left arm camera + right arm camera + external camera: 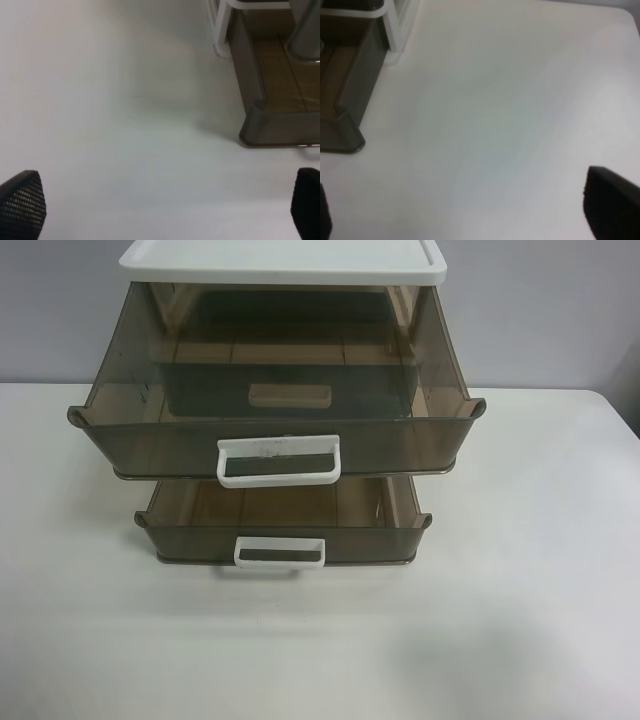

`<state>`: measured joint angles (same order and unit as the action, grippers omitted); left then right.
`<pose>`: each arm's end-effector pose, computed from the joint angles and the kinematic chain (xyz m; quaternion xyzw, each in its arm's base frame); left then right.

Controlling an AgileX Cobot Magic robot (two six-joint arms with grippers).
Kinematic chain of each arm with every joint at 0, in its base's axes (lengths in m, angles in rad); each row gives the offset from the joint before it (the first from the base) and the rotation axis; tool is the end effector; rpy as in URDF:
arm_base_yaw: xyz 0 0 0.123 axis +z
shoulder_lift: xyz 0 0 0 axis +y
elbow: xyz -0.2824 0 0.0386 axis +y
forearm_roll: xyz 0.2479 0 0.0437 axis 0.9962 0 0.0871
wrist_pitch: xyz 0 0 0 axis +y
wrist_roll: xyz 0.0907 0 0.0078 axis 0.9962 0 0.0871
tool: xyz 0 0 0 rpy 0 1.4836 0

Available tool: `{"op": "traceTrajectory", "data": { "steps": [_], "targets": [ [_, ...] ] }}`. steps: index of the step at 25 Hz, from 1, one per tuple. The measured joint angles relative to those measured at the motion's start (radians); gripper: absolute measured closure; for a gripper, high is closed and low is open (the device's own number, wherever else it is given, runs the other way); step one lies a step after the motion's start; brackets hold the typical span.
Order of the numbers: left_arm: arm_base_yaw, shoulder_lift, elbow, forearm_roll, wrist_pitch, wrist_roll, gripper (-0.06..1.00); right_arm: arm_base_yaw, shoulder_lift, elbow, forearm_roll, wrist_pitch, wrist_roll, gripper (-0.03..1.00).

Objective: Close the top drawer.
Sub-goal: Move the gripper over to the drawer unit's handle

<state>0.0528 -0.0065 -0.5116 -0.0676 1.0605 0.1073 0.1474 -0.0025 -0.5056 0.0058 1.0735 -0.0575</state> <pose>-0.0070 -0.0057 0.2805 0.0247 0.8476 0.0087 0.5300 -0.0064 -0.0005 0.2777 -0.0875 0.8500 0.0262 0.5189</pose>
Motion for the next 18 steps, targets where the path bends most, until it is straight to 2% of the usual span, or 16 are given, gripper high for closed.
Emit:
{"op": "traceTrajectory", "data": {
  "steps": [14, 18],
  "targets": [
    [0.0, 0.0, 0.0, 0.0, 0.0, 0.0, -0.05, 0.0, 0.006, -0.005, 0.007, 0.001, -0.007, -0.03],
    [0.0, 0.0, 0.0, 0.0, 0.0, 0.0, -0.05, 0.0, 0.155, -0.115, 0.068, 0.003, -0.059, -0.03]
  ]
}}
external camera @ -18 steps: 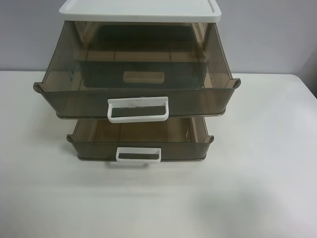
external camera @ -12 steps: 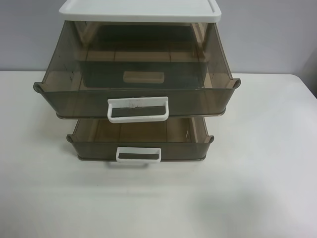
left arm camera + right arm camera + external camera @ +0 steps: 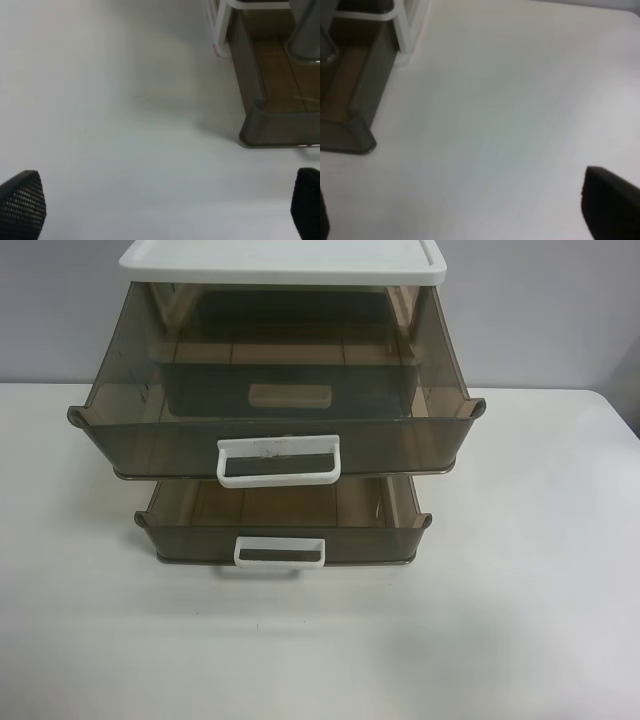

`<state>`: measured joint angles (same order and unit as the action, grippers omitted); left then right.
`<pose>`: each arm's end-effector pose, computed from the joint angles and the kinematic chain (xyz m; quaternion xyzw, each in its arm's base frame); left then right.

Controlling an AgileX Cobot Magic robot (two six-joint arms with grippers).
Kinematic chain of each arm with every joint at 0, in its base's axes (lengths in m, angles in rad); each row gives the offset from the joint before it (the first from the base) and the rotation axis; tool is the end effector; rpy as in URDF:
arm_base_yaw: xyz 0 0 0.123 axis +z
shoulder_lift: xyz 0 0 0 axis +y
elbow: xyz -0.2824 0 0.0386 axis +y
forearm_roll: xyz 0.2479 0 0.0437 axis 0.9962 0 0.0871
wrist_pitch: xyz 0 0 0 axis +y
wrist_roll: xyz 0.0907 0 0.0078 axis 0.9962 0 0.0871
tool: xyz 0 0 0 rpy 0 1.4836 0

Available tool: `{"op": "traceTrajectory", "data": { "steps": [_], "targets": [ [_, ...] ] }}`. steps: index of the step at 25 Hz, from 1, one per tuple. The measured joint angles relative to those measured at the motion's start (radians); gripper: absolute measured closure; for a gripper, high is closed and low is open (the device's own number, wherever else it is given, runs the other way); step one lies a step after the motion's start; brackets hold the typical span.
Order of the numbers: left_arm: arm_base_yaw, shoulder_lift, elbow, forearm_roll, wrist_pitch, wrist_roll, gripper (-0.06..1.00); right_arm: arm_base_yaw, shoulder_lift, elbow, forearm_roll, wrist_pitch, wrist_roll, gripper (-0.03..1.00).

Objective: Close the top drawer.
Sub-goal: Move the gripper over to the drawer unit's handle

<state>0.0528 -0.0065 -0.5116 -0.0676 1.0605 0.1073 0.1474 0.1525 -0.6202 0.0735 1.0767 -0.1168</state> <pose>-0.0070 -0.0057 0.2805 0.0247 0.8476 0.0087 0.5300 0.0061 0.0069 0.3095 -0.1150 0.8573 0.0444 0.4998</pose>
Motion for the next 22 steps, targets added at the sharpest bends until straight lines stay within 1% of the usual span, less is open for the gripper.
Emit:
{"op": "traceTrajectory", "data": {
  "steps": [1, 3, 5, 6, 8, 9, 10, 11, 13, 15, 19, 22],
  "targets": [
    [0.0, 0.0, 0.0, 0.0, 0.0, 0.0, -0.05, 0.0, 0.0, 0.0, 0.0, 0.0, 0.0, -0.03],
    [0.0, 0.0, 0.0, 0.0, 0.0, 0.0, -0.05, 0.0, 0.128, -0.069, 0.051, 0.007, -0.059, -0.03],
    [0.0, 0.0, 0.0, 0.0, 0.0, 0.0, -0.05, 0.014, 0.25, -0.153, 0.119, 0.016, -0.142, -0.03],
    [0.0, 0.0, 0.0, 0.0, 0.0, 0.0, -0.05, 0.037, 0.311, -0.191, 0.146, 0.016, -0.164, -0.03],
    [0.0, 0.0, 0.0, 0.0, 0.0, 0.0, -0.05, 0.115, 0.412, -0.258, 0.184, 0.015, -0.192, -0.03],
    [0.0, 0.0, 0.0, -0.001, 0.0, 0.0, -0.05, 0.169, 0.462, -0.283, 0.191, 0.015, -0.197, -0.03],
    [0.0, 0.0, 0.0, -0.001, 0.0, 0.0, -0.05, 0.285, 0.556, -0.332, 0.184, 0.016, -0.198, -0.03],
    [0.0, 0.0, 0.0, -0.001, 0.0, 0.0, -0.05, 0.355, 0.593, -0.36, 0.166, 0.019, -0.195, -0.03],
    [0.0, 0.0, 0.0, 0.0, 0.0, 0.0, -0.05, 0.487, 0.676, -0.4, 0.11, 0.023, -0.18, -0.03],
    [0.0, 0.0, 0.0, 0.0, 0.0, 0.0, -0.05, 0.627, 0.75, -0.433, 0.048, 0.025, -0.139, -0.03],
    [0.0, 0.0, 0.0, 0.0, 0.0, 0.0, -0.05, 0.859, 0.908, -0.49, -0.029, 0.024, -0.07, -0.03],
    [0.0, 0.0, 0.0, 0.0, 0.0, 0.0, -0.05, 1.007, 1.029, -0.524, -0.061, 0.022, -0.023, -0.03]
  ]
}}
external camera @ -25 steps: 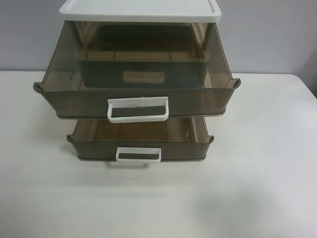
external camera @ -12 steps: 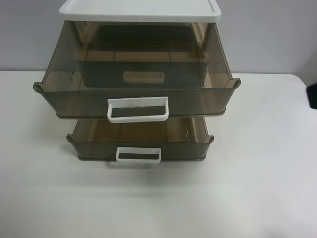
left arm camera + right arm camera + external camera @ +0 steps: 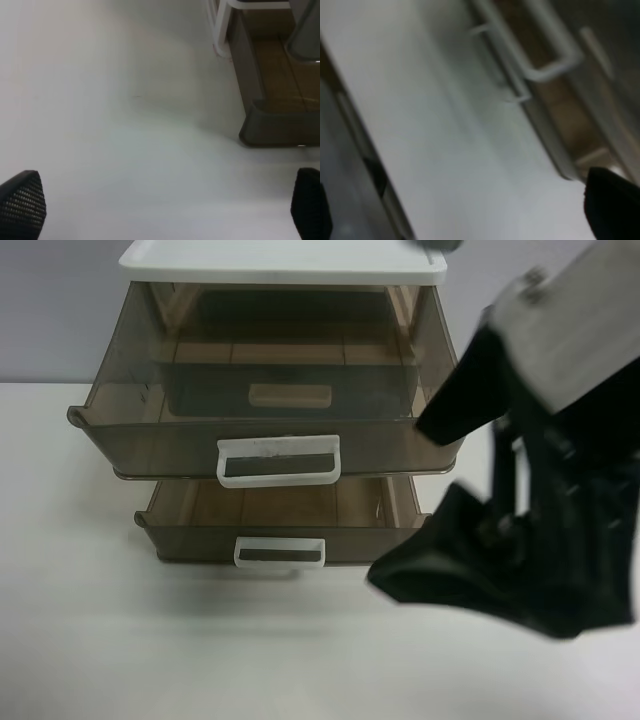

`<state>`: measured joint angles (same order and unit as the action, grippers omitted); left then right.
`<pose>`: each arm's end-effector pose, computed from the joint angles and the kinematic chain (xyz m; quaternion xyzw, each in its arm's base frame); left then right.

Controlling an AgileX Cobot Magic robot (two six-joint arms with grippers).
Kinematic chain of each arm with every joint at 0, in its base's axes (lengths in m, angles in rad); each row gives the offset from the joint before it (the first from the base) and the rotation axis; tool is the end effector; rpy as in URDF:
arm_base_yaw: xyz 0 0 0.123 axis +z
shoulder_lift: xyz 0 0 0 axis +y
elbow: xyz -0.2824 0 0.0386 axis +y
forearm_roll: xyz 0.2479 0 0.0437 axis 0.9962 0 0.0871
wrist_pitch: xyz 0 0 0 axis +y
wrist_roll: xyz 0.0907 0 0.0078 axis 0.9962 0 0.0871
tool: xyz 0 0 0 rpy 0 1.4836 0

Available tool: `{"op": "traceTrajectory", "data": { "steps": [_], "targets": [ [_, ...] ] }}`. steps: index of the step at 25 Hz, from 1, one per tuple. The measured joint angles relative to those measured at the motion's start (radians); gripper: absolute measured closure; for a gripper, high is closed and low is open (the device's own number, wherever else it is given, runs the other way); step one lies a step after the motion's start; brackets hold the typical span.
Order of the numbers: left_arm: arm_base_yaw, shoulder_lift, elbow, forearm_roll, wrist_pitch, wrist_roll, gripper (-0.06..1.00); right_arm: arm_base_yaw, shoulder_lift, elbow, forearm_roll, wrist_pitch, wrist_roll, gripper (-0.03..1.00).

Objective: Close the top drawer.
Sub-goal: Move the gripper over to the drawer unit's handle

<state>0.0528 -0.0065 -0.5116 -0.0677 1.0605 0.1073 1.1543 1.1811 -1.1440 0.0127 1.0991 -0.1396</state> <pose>-0.0070 -0.0058 0.2805 0.0247 0.8476 0.0086 0.5300 0.0893 0.2044 0.3544 -0.5813 0.7717 0.1308 0.2224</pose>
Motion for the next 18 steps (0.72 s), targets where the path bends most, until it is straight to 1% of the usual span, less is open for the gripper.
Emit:
{"op": "traceTrajectory", "data": {
  "steps": [3, 4, 5, 7, 15, 18],
  "targets": [
    [0.0, 0.0, 0.0, 0.0, 0.0, 0.0, -0.05, 0.121, 0.119, -0.031, -0.063, -0.003, 0.028, -0.03],
    [0.0, 0.0, 0.0, 0.0, 0.0, 0.0, -0.05, 0.153, 0.158, -0.04, -0.104, -0.004, 0.042, -0.03],
    [0.0, 0.0, 0.0, 0.0, 0.0, 0.0, -0.05, 0.153, 0.158, -0.04, -0.104, -0.004, 0.042, -0.03],
    [0.0, 0.0, 0.0, 0.0, 0.0, 0.0, -0.05, 0.193, 0.231, -0.051, -0.163, -0.008, 0.061, -0.03],
    [0.0, 0.0, 0.0, 0.0, 0.0, 0.0, -0.05, 0.204, 0.427, -0.052, -0.326, -0.009, 0.092, -0.03],
    [0.0, 0.0, 0.0, 0.0, 0.0, 0.0, -0.05, 0.175, 0.438, -0.052, -0.332, -0.025, 0.1, -0.03]
  ]
}}
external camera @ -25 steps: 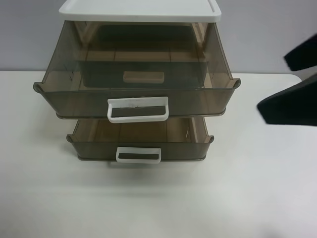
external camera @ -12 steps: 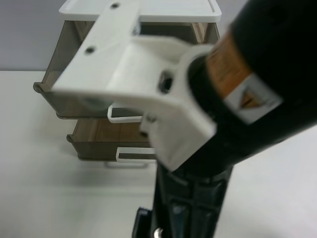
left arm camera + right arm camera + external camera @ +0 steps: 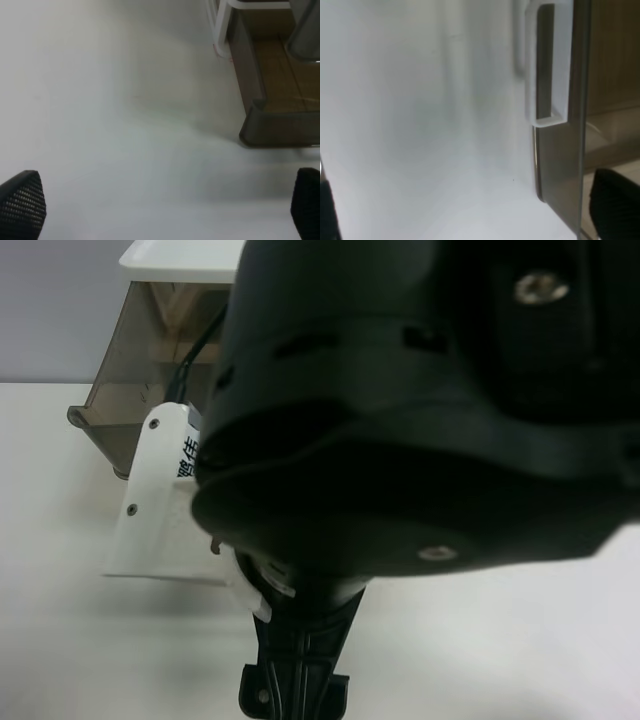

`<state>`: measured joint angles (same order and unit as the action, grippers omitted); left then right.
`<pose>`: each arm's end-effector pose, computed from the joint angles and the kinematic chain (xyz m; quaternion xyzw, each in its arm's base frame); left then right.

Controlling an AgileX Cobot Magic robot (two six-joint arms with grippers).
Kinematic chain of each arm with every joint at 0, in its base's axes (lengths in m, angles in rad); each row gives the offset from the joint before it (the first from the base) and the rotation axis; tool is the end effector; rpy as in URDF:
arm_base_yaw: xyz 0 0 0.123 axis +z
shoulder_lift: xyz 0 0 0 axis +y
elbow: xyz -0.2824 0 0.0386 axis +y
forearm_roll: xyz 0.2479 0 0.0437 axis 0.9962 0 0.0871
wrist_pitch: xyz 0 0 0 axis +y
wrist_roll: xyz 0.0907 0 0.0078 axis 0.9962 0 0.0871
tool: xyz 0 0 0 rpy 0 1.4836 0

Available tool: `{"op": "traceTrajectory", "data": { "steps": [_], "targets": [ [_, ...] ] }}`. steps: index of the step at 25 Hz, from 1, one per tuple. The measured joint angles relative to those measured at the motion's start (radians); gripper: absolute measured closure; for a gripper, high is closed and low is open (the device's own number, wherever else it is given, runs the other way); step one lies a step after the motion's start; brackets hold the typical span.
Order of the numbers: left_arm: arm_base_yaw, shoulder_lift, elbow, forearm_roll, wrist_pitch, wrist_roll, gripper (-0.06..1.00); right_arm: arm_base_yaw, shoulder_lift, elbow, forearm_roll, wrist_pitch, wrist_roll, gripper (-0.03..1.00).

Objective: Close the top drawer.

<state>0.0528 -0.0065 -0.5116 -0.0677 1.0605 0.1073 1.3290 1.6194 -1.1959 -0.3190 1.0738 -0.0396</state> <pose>-0.0070 -0.0058 0.2805 0.0247 0.8476 0.0086 0.5300 0.0991 0.2969 0.2551 -0.6719 0.7219 -0.0685 0.1506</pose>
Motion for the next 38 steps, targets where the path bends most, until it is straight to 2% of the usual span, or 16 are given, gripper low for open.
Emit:
{"op": "traceTrajectory", "data": {
  "steps": [4, 9, 14, 17, 21, 27, 28, 38],
  "targets": [
    [0.0, 0.0, 0.0, 0.0, 0.0, 0.0, -0.05, -0.056, 0.0, 0.0, -0.001, -0.013, 0.0, -0.03],
    [0.0, 0.0, 0.0, 0.0, 0.0, 0.0, -0.05, -0.109, 0.0, 0.0, 0.048, -0.044, 0.0, -0.03],
    [0.0, 0.0, 0.0, 0.0, 0.0, 0.0, -0.05, -0.12, 0.0, 0.0, 0.062, -0.091, 0.0, -0.02],
    [0.0, 0.0, 0.0, 0.0, 0.0, 0.0, -0.05, -0.129, 0.001, 0.0, 0.017, -0.138, 0.0, -0.02],
    [0.0, 0.0, 0.0, 0.0, 0.0, 0.0, -0.05, -0.132, 0.021, -0.009, 0.013, -0.176, 0.001, -0.02],
    [0.0, 0.0, 0.0, 0.0, 0.0, 0.0, -0.05, -0.164, 0.078, -0.111, -0.03, -0.184, -0.006, -0.02],
    [0.0, 0.0, 0.0, 0.0, 0.0, 0.0, -0.05, -0.194, 0.108, -0.164, -0.03, -0.175, -0.027, -0.03],
    [0.0, 0.0, 0.0, 0.001, 0.0, 0.0, -0.05, -0.313, 0.203, -0.362, 0.04, -0.152, -0.132, -0.03]
  ]
}}
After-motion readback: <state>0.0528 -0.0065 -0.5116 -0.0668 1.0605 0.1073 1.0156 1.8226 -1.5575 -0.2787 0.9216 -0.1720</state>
